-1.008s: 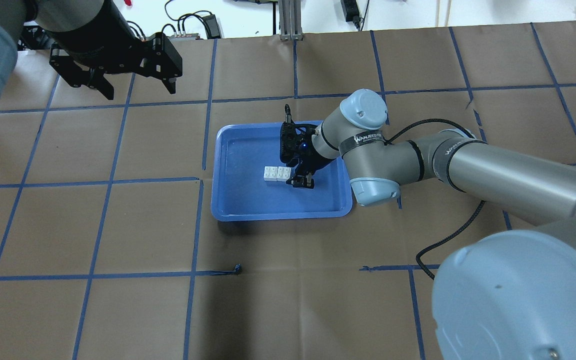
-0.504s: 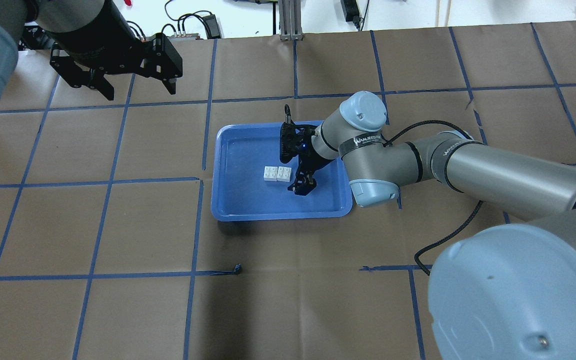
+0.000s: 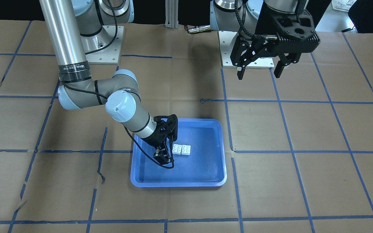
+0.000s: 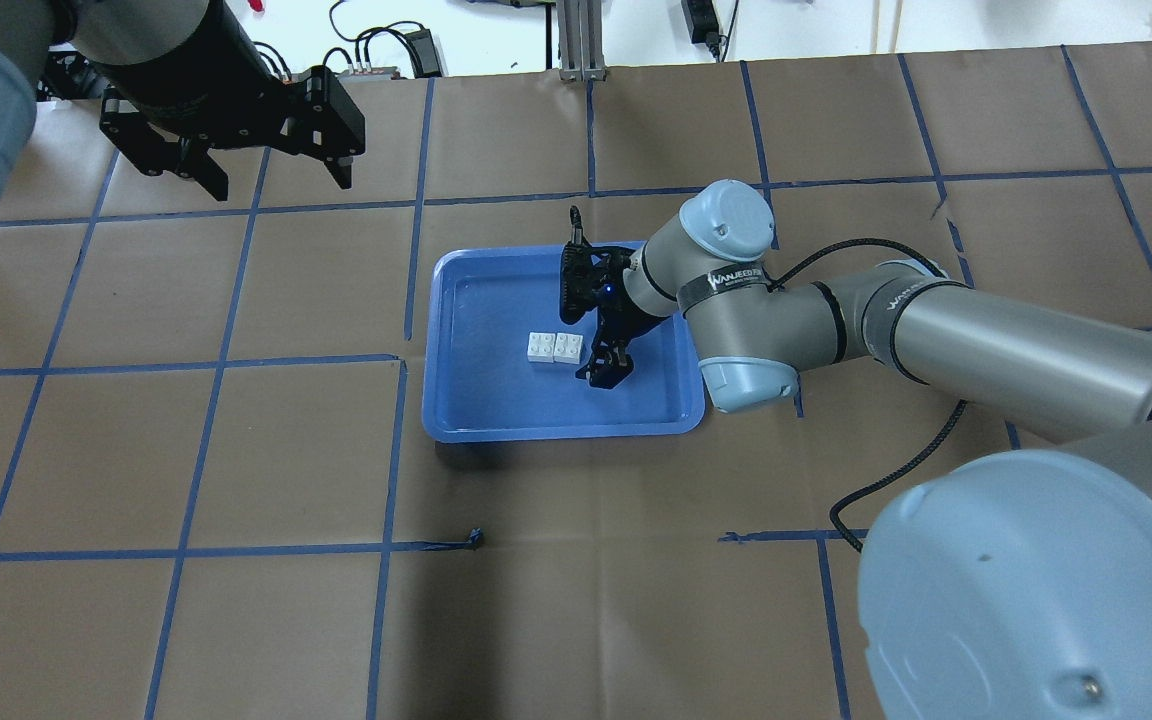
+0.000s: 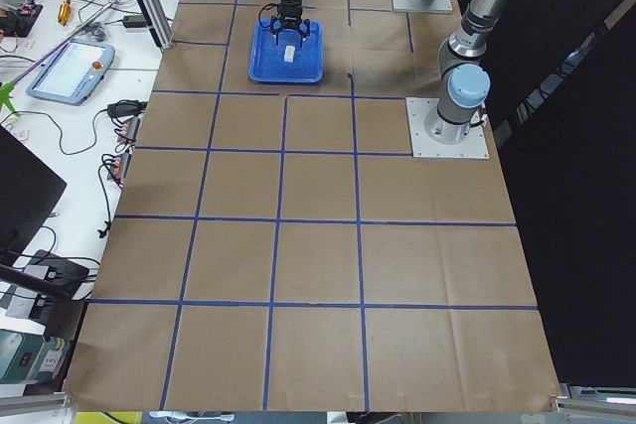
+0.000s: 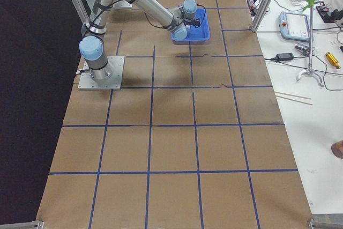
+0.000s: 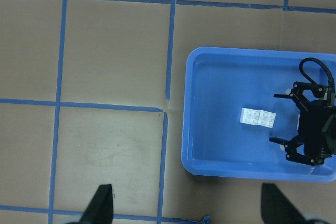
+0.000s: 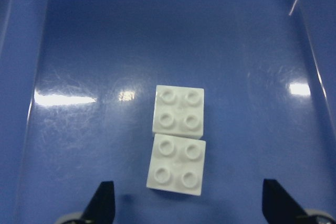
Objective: Assemble white blocks and place on blue tray
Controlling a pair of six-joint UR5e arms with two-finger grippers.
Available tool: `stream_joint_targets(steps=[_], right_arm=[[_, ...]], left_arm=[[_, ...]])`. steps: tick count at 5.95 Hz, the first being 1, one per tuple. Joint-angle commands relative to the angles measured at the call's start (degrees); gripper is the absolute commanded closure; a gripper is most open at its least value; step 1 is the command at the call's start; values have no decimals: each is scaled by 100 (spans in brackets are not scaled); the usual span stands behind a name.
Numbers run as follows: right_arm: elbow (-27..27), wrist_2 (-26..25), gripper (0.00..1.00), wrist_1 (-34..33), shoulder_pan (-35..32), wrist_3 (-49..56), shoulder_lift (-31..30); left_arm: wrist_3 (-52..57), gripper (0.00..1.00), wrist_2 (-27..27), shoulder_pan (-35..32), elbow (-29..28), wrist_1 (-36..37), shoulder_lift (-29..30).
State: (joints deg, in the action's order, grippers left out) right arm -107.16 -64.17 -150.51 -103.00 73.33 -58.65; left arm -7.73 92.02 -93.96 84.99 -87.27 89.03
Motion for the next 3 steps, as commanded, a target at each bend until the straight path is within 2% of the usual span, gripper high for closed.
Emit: stream_joint_targets(steps=[1, 3], right_arm=[[19, -69, 0, 118, 25, -38, -129], [54, -271, 0, 800, 113, -39, -522]], left_arm=[[0, 1, 0, 0, 0, -1, 0], [0, 1, 0, -9, 0, 8, 0]])
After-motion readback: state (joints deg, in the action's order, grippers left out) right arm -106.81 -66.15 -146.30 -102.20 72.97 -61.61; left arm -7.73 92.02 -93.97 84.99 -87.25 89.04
